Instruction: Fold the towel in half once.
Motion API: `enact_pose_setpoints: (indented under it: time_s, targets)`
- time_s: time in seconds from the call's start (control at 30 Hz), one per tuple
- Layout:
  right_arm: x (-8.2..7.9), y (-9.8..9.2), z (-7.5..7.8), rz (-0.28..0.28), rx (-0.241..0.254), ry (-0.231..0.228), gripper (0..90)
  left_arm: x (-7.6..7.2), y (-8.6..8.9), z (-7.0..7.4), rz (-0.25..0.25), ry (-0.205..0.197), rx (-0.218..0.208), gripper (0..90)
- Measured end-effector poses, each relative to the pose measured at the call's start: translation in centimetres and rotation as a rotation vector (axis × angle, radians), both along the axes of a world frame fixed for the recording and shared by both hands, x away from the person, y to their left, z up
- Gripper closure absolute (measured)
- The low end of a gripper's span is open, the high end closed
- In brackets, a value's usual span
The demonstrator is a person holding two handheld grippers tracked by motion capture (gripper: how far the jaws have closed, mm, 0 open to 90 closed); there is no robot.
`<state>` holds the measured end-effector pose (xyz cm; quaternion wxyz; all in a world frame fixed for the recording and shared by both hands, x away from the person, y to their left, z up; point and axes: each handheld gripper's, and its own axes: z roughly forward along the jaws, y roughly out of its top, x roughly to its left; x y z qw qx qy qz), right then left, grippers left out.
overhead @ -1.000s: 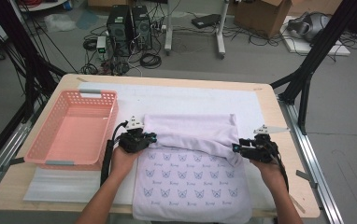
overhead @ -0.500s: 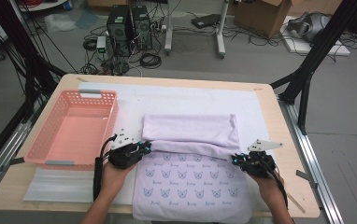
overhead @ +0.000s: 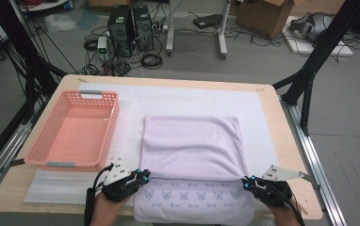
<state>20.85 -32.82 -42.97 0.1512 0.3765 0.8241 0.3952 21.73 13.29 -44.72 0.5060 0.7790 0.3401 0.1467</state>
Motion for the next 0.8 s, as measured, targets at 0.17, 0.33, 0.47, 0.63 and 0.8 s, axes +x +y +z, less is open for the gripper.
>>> enact_pose_setpoints:
  time_s: [0.17,0.33,0.47,0.63,0.8]
  targets:
    - [-1.3,-0.4,0.0,0.002,-0.002,0.009,84.4,-1.9,0.4,-0.1,-0.027,0.023,0.003,84.6]
    - [-2.5,-0.5,-0.1,0.022,-0.017,0.023,77.9,-3.0,1.3,0.1,-0.037,0.048,-0.047,72.7]
    - [-2.3,-0.9,0.9,0.015,0.068,0.009,57.6,-1.8,2.1,1.4,0.016,0.054,-0.137,48.5]
    - [-0.5,-1.0,1.7,-0.043,0.122,-0.022,58.5,1.3,1.2,1.2,0.048,0.078,-0.101,48.5]
    - [1.3,0.0,0.5,-0.12,0.028,0.002,66.1,3.3,0.0,-0.4,0.073,0.149,-0.023,48.7]
